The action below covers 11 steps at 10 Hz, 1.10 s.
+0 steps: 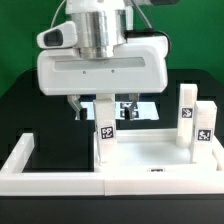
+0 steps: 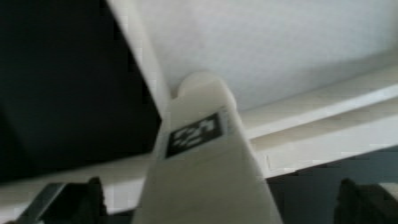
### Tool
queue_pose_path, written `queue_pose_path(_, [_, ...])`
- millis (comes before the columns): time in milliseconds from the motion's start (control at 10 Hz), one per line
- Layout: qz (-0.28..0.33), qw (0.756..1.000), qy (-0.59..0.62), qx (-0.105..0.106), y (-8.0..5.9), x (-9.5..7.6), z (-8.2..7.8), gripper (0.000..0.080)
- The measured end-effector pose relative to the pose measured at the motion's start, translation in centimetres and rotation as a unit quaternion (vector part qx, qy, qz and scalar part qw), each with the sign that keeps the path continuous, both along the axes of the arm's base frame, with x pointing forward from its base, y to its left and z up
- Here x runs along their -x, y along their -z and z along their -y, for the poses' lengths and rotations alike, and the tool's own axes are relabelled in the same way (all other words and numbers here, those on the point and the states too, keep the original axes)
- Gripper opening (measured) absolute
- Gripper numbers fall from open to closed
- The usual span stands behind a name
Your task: Assemble desk
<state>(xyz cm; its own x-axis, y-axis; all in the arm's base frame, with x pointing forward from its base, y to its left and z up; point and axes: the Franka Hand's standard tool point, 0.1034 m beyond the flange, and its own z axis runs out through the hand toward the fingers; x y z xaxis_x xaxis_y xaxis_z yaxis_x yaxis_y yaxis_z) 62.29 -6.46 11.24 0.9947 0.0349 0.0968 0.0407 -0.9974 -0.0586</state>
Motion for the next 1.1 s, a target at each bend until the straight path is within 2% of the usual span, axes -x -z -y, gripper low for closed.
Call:
queue_pose_path(100, [0.002, 1.000, -0.023, 0.004, 0.3, 0.1, -0.3, 0.0649])
queue_pose_path(400, [0.000, 1.000, 0.013, 0.000, 0.3, 0.1, -0.2, 0.0620])
queue_pose_path(500, [-0.002, 0.999, 0.044, -0.003, 0.3, 0.1, -0.2, 0.0437])
queue_pose_path(600, [-0.004, 0.997, 0.077, -0.006, 0.3, 0.1, -0.2, 0.0437])
queue_pose_path(700, [-0.006, 0.994, 0.112, -0.010, 0.3, 0.2, -0.2, 0.0285])
queue_pose_path(900, [-0.010, 0.982, 0.185, -0.017, 0.4, 0.1, -0.3, 0.0286])
queue_pose_path(1100, [-0.013, 0.941, 0.336, -0.030, 0.4, -0.4, -1.3, 0.0286])
